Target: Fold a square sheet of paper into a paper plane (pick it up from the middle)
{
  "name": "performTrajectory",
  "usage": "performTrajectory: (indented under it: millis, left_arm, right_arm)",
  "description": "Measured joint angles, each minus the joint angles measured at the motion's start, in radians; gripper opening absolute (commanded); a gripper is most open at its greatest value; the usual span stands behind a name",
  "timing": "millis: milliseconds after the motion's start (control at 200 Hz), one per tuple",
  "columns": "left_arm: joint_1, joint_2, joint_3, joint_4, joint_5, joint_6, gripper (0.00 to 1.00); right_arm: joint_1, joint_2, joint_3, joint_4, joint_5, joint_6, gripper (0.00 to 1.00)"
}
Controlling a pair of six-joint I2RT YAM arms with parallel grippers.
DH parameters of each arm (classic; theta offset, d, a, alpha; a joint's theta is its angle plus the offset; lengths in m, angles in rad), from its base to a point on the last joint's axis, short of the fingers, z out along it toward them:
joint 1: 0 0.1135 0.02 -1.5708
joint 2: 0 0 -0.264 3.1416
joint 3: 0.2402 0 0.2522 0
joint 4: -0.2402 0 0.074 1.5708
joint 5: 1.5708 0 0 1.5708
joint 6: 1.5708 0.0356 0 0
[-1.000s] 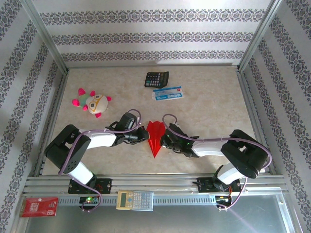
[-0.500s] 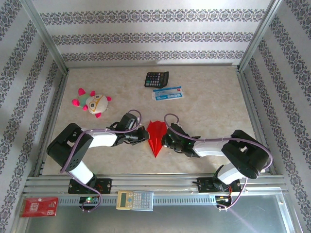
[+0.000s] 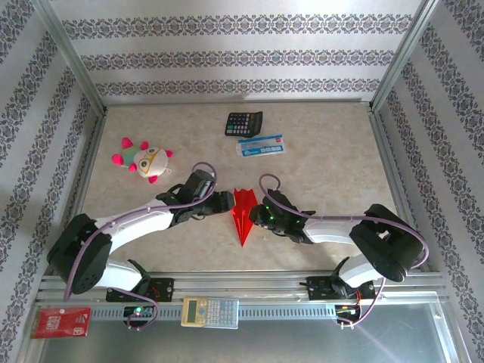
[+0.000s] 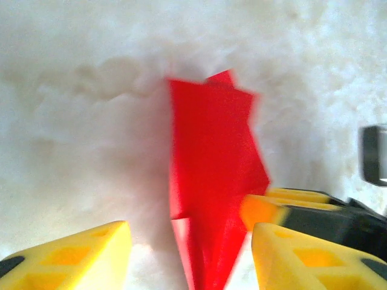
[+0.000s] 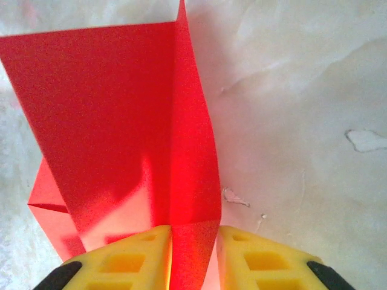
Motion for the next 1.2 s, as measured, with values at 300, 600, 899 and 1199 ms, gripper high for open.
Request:
performTrajectory:
  millis: [300, 600, 899, 1199]
  left_arm:
    - [-0.111, 0.244, 0.265, -0.161, -0.106, 0.055, 0.44]
    - [-0.126, 0.449, 0.390, -0.262, -0.140, 0.064, 0.43]
    - [-0.126, 0.566, 0.485, -0.285, -0.198, 0.066, 0.46]
    - [-0.110, 0.613, 0.538, -0.285, -0.215, 0.106, 0.58]
  right_arm:
    - [-0.092, -0.158, -0.103, -0.008, -0.019, -0.010, 0.28]
    - [-0.217, -0.411, -0.220, -0.090, -0.024, -0.038, 0.30]
    - [-0.281, -0.439, -0.221, -0.133, -0.075, -0.069, 0.30]
    - [-0.312, -0.441, -0.221, -0.145, -0.108, -0.083, 0.30]
